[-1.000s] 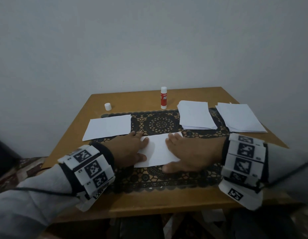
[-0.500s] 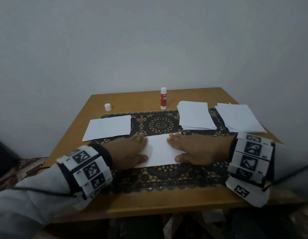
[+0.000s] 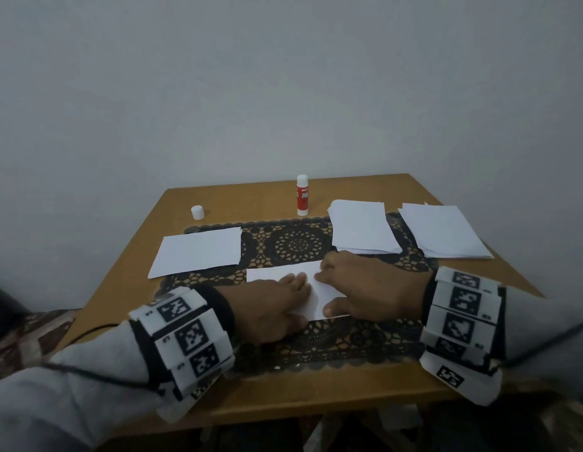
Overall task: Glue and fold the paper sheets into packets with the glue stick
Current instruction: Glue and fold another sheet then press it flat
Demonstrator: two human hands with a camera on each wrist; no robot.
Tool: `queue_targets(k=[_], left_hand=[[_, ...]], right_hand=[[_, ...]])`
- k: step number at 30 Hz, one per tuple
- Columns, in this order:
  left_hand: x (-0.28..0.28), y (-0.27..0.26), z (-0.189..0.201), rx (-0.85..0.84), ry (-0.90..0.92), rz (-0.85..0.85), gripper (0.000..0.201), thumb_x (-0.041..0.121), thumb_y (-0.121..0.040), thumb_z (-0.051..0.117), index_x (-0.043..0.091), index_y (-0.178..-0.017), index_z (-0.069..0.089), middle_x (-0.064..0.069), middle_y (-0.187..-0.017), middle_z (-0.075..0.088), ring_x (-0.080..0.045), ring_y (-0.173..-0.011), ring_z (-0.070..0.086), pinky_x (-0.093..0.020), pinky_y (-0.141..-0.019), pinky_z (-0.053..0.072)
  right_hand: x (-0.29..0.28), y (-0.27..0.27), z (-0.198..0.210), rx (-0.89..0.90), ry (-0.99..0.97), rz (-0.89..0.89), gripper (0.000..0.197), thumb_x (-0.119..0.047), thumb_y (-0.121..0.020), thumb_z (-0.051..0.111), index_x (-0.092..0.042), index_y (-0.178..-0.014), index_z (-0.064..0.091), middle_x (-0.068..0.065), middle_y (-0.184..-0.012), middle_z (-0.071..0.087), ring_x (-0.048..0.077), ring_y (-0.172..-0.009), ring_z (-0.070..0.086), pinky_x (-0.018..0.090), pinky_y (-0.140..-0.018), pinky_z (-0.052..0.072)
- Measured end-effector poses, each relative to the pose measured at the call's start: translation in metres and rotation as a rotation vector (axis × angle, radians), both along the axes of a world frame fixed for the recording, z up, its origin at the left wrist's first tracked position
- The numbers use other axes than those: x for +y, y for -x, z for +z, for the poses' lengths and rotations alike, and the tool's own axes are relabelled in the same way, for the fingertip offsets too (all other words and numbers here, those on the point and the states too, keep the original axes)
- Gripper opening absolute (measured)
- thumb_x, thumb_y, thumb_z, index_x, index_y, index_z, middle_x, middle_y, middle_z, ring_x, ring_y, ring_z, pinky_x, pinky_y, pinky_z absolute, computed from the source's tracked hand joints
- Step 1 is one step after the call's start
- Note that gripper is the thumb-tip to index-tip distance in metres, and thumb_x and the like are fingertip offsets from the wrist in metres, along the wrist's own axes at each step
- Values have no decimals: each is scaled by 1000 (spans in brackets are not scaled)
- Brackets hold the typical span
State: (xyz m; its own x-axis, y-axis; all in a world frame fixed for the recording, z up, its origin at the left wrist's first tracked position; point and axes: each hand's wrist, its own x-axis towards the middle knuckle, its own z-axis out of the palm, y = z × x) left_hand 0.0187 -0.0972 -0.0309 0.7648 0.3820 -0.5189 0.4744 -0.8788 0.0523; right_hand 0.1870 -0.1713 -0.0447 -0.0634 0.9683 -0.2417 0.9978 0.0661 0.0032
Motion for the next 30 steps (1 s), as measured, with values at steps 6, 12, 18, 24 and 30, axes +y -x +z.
queue_targets(k=[6,12,18,24,30], left_hand=[[28,1,-2,23,-84,51,64,34,-103,31,14,-153,-4,-4,-160,-9,-18,-148,0,-32,-119,9],[23,-3,-1,-61,42,-19,57,19,-103,32,19,-153,5,4,-160,-4,-11,-147,-1,-31,-120,6],[21,-8,-1,-44,37,-48,59,22,-103,33,18,-154,3,3,-160,-7,-12,-147,-4,-29,-117,6],[27,13,-2,17,-62,82,66,33,-103,30,9,-151,-9,-9,-158,-17,-19,-147,-9,-33,-119,5],[-13,31,1,39,74,-58,68,44,-101,29,17,-152,-7,-1,-157,-18,-13,-146,-11,-35,-121,6]], right_hand=[[0,-1,2,40,-17,-15,58,-51,-91,57,-13,-134,50,3,-125,45,17,-115,42,37,-99,41],[0,0,2,34,-37,-19,57,-52,-90,59,-14,-132,52,3,-123,47,18,-111,45,37,-96,43],[-1,1,3,44,-32,-33,57,-51,-90,59,-14,-133,51,4,-125,48,18,-113,46,36,-97,43],[-2,0,3,46,-27,-32,58,-51,-91,58,-12,-133,50,4,-128,47,20,-116,46,39,-100,43],[-1,0,3,51,-33,-24,57,-51,-90,59,-12,-132,51,4,-126,47,19,-114,45,38,-99,42]])
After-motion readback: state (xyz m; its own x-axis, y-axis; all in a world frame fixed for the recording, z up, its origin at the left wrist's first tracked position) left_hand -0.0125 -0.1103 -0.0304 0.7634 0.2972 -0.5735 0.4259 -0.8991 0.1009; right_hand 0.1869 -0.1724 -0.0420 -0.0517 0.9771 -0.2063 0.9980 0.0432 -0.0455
